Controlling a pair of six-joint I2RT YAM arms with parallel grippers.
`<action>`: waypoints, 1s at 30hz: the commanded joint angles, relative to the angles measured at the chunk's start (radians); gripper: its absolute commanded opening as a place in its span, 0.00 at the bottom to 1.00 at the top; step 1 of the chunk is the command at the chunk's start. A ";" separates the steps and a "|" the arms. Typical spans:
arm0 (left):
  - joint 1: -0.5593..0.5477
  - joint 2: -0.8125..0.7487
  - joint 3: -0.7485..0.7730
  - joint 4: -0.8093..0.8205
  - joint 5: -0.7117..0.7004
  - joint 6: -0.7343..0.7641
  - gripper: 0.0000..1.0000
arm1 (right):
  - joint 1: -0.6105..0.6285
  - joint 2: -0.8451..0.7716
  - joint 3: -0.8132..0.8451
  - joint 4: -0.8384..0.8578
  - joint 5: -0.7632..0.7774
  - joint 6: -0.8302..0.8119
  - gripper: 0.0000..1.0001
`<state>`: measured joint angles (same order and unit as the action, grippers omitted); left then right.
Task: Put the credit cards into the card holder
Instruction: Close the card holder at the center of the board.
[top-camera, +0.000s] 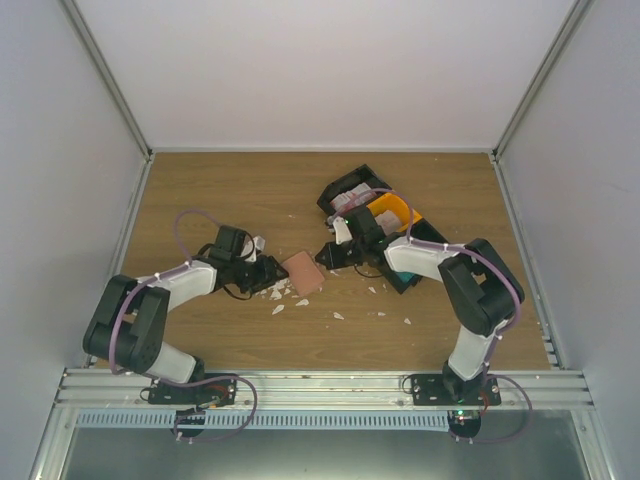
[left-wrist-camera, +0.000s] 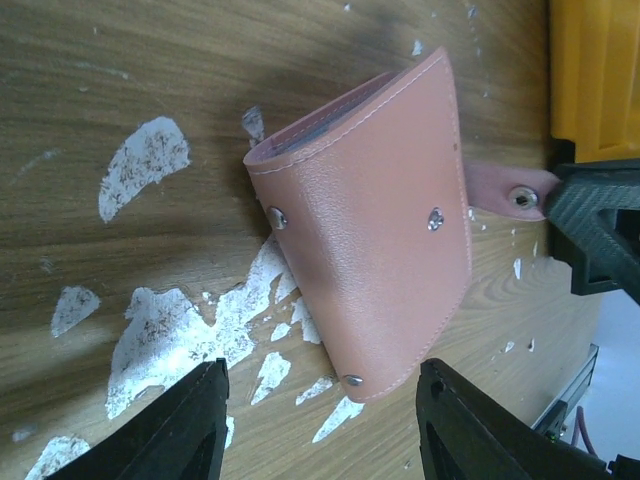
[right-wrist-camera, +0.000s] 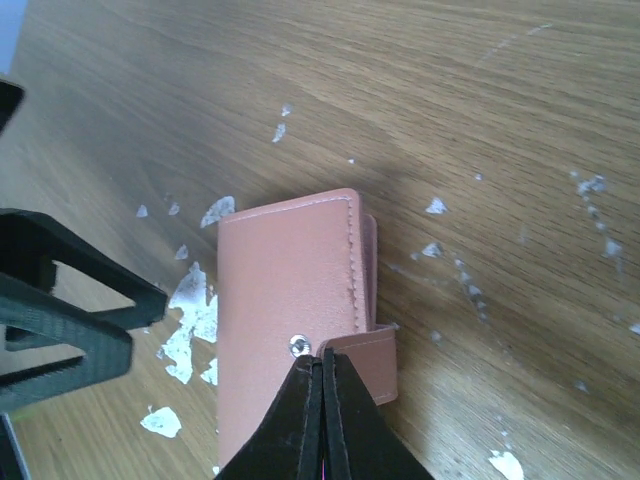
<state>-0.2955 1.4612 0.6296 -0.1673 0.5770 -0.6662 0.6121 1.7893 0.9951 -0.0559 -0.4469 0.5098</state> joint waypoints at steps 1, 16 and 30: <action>-0.019 0.038 -0.006 0.061 -0.020 -0.005 0.53 | -0.008 0.034 0.031 0.053 -0.073 -0.004 0.00; -0.051 0.154 0.040 0.076 -0.046 0.001 0.37 | 0.004 0.125 0.080 0.066 -0.171 -0.036 0.01; -0.056 0.172 0.044 0.079 -0.055 0.007 0.35 | 0.023 0.163 0.122 0.020 -0.199 -0.075 0.01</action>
<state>-0.3420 1.6035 0.6640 -0.0937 0.5606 -0.6708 0.6243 1.9263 1.0943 -0.0154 -0.6163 0.4652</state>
